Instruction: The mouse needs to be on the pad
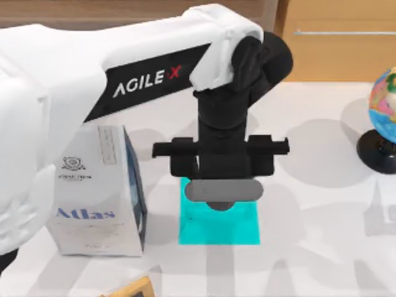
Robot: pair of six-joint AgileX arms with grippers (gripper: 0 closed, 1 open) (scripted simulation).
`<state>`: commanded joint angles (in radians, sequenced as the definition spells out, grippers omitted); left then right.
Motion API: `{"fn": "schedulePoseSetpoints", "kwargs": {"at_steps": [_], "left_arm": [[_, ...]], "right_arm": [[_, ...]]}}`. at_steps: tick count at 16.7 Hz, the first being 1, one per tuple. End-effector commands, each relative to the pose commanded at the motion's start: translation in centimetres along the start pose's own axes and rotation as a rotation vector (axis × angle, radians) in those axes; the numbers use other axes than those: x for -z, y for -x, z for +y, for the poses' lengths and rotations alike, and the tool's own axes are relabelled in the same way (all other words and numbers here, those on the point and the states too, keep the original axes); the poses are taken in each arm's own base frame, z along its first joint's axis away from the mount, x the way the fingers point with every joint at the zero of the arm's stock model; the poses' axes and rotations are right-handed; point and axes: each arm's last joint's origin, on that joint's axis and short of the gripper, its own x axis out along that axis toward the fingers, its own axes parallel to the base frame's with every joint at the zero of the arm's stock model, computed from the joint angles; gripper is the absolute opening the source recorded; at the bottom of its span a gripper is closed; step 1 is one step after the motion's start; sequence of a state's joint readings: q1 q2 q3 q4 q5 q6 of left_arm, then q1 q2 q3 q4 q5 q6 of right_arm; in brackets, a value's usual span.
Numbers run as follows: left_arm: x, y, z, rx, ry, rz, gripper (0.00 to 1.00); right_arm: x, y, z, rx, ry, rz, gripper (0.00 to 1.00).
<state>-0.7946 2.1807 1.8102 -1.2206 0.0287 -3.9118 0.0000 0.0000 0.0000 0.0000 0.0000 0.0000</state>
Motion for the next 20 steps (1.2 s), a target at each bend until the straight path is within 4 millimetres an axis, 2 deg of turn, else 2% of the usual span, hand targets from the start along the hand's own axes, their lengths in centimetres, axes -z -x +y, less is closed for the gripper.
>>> {"fn": "schedulePoseSetpoints", "kwargs": {"at_steps": [6,13,20], "left_arm": [[-0.6,-0.4,0.5,-0.016,-0.022,-0.030,0.00],[-2.0,-3.4,1.2,-0.023,-0.057,-0.132,0.00],[0.0,-4.1,0.2,-0.011,-0.006,-0.003,0.00]], "right_arm": [[0.0,0.0,0.0,0.000,0.000,0.000,1.00],[0.0,0.0,0.0,0.000,0.000,0.000,1.00],[0.0,0.0,0.0,0.000,0.000,0.000,1.00]]}}
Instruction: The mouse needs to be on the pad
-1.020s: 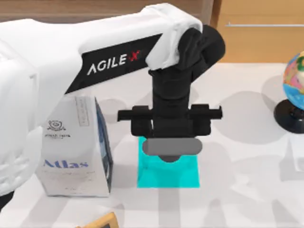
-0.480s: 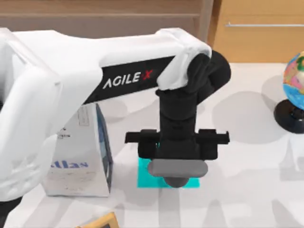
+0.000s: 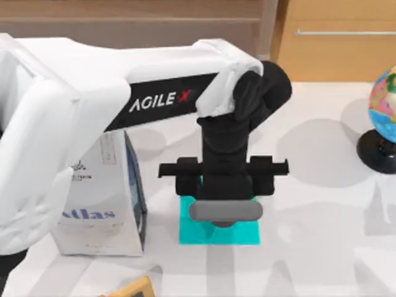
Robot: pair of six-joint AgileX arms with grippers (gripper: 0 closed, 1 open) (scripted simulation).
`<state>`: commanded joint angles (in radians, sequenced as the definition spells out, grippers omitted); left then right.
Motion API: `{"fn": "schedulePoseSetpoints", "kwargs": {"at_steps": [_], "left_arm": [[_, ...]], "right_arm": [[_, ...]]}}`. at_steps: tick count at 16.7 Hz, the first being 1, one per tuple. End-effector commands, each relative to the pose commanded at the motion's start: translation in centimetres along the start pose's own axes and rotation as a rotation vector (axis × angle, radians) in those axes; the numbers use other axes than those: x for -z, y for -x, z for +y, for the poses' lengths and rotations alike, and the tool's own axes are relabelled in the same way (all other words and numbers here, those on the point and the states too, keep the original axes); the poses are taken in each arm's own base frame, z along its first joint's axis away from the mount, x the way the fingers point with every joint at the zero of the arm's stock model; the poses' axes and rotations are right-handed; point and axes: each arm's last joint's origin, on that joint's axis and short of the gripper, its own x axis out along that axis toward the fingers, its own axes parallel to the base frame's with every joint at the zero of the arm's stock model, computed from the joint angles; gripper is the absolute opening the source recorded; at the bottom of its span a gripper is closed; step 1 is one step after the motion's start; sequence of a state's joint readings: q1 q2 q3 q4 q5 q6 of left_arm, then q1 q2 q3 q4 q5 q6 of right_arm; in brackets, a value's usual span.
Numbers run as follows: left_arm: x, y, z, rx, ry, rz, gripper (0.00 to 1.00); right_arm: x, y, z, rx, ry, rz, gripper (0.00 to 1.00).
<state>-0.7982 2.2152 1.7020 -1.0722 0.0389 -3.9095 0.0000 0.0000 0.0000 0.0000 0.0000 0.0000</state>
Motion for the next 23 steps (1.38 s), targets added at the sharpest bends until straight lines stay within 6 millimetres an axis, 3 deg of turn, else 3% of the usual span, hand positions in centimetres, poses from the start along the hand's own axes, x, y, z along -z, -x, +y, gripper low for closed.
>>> {"fn": "schedulePoseSetpoints", "kwargs": {"at_steps": [5,18,23], "left_arm": [[0.17,-0.42,-0.16,0.011,0.006,0.003,0.00],[0.17,-0.42,-0.16,0.011,0.006,0.003,0.98],[0.17,-0.42,-0.16,0.011,0.006,0.003,1.00]], "right_arm": [[0.00,0.00,0.00,0.000,0.000,0.000,1.00],[0.00,0.00,0.00,0.000,0.000,0.000,1.00],[0.00,0.00,0.00,0.000,0.000,0.000,1.00]]}}
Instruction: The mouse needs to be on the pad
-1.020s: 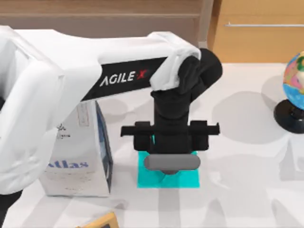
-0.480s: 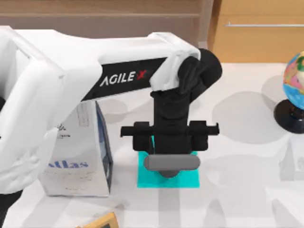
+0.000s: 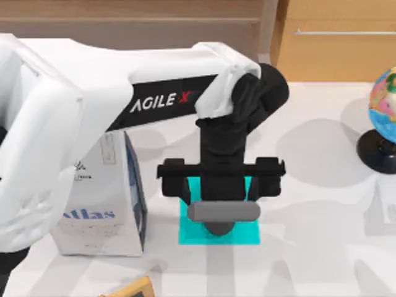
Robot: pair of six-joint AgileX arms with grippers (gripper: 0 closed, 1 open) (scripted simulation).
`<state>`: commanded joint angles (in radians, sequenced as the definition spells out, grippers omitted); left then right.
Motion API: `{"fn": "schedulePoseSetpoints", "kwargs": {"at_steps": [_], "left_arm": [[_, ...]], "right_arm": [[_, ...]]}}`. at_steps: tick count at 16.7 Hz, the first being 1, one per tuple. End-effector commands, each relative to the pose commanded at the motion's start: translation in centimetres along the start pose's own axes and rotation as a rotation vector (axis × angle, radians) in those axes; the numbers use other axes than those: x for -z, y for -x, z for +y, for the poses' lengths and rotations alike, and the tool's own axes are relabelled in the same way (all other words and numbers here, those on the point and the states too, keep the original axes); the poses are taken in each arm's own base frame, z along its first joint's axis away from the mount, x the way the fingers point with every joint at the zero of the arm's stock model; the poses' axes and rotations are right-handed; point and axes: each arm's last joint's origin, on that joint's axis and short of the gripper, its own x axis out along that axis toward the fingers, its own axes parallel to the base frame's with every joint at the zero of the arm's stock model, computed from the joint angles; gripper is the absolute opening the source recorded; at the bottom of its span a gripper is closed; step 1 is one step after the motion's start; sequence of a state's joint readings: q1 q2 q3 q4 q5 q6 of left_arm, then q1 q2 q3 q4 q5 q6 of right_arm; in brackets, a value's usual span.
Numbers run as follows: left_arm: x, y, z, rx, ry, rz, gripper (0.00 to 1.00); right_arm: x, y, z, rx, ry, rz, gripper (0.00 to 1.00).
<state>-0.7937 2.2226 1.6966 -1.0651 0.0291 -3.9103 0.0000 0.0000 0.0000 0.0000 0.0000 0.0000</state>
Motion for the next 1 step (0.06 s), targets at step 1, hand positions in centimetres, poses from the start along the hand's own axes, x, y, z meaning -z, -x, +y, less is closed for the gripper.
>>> {"fn": "schedulePoseSetpoints", "kwargs": {"at_steps": [1], "left_arm": [[0.00,0.00,0.00,0.000,0.000,0.000,1.00]], "right_arm": [[0.00,0.00,0.00,0.000,0.000,0.000,1.00]]}}
